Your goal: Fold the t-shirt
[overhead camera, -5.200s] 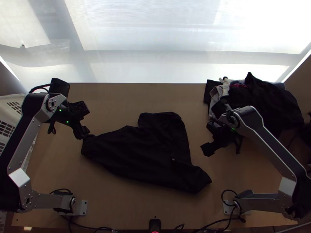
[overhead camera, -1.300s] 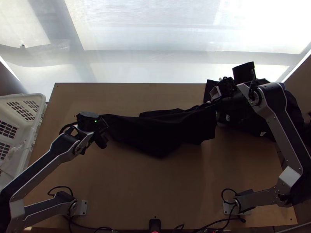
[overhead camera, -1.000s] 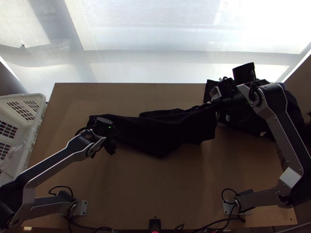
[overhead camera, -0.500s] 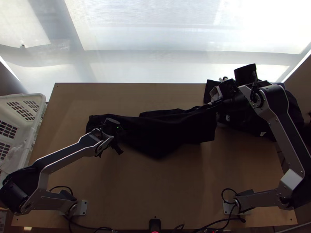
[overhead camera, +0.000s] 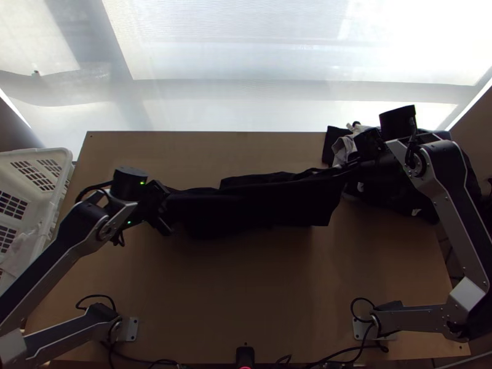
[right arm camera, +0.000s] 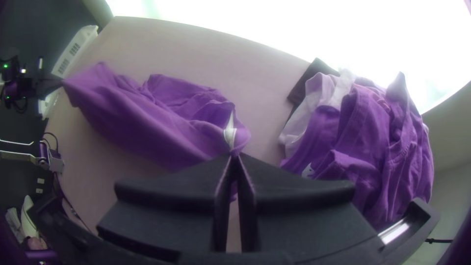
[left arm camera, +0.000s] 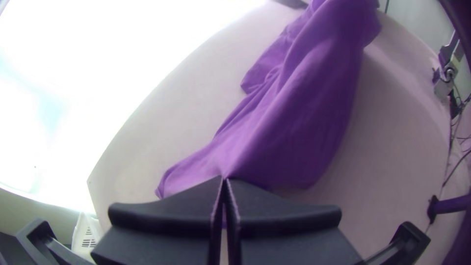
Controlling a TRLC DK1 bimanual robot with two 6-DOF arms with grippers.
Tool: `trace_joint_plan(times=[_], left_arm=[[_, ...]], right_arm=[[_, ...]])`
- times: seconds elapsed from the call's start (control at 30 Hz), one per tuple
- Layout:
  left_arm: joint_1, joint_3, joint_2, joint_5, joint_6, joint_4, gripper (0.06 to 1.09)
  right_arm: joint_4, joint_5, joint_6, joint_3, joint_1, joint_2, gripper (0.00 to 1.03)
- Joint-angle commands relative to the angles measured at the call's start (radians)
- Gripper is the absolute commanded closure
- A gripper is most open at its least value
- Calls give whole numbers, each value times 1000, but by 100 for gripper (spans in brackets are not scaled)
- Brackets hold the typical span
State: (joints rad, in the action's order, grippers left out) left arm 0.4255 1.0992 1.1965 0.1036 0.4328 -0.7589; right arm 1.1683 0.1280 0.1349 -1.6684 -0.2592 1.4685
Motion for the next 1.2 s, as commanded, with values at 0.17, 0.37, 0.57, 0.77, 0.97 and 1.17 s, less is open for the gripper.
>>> trace_joint_plan(times=[0.17, 0.37, 0.57, 0.77, 0.97, 1.17], left_arm=[[-7, 297, -278, -35, 52, -470, 105], [-200, 48, -183, -79, 241, -131, 105], [-241, 41, 78, -85, 207, 147, 99], [-162, 37, 288, -82, 190, 345, 99], [-146, 34, 468, -13, 227, 425, 10], [-274, 133, 436, -8, 241, 425, 10]], right_arm=[[10, 1, -15, 72, -2, -45, 100], [8, 1, -35, 79, -40, -34, 100], [8, 1, -35, 99, -40, -37, 100], [-2, 1, -37, 137, -78, -27, 100], [-18, 1, -40, 139, -112, -5, 100], [-19, 1, -29, 160, -101, -5, 100]])
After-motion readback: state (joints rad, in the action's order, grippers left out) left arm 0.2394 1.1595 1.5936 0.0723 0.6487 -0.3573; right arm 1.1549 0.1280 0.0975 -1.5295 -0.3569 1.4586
